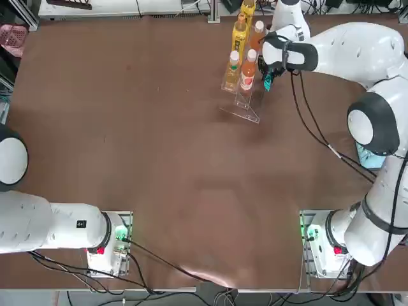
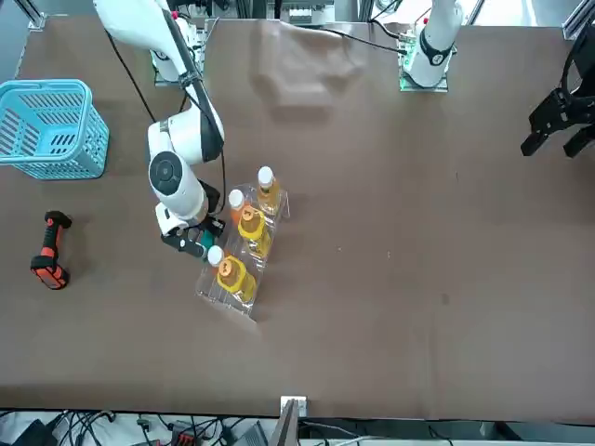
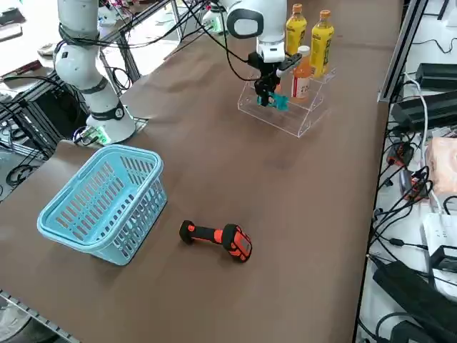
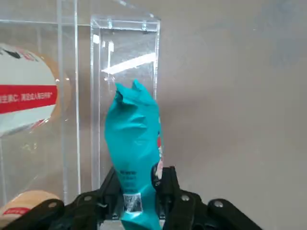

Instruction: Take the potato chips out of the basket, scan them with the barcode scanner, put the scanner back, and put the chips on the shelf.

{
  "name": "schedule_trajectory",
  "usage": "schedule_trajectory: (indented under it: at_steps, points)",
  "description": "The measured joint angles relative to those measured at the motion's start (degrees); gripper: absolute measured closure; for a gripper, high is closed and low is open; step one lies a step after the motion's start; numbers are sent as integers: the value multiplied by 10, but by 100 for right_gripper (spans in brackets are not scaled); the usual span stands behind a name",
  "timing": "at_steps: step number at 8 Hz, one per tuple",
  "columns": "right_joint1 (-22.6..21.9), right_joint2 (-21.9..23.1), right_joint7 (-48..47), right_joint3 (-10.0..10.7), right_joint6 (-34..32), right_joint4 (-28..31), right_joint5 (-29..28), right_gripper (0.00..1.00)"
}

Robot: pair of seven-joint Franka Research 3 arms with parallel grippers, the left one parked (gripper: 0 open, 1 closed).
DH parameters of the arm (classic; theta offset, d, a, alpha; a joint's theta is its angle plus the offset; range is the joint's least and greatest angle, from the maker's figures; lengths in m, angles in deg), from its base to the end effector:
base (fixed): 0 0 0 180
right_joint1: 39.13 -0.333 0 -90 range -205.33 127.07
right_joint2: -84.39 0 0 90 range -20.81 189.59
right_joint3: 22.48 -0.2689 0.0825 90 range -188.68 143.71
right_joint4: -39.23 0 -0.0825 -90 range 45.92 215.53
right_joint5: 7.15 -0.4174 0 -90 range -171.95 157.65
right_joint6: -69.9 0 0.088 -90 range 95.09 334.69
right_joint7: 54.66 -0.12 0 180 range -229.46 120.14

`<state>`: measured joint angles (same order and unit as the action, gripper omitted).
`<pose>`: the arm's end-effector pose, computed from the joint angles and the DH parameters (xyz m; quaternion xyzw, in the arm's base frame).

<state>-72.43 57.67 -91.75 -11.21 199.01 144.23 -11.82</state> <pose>0.5958 0.2462 0.2014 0.9888 -0.1477 -0.0089 0.0200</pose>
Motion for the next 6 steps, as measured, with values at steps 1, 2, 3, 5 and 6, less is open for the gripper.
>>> schedule_trajectory:
  at_steps: [1,2,3,5,6]
  points:
    - [-2,0,0,0,1,0,-1,69]
    - [-4,-1,0,0,3,0,-3,65]
    - [-6,-3,-1,0,4,0,-4,64]
    - [-7,-6,-11,0,6,0,-6,38]
    - [-7,-6,-12,0,6,0,-6,27]
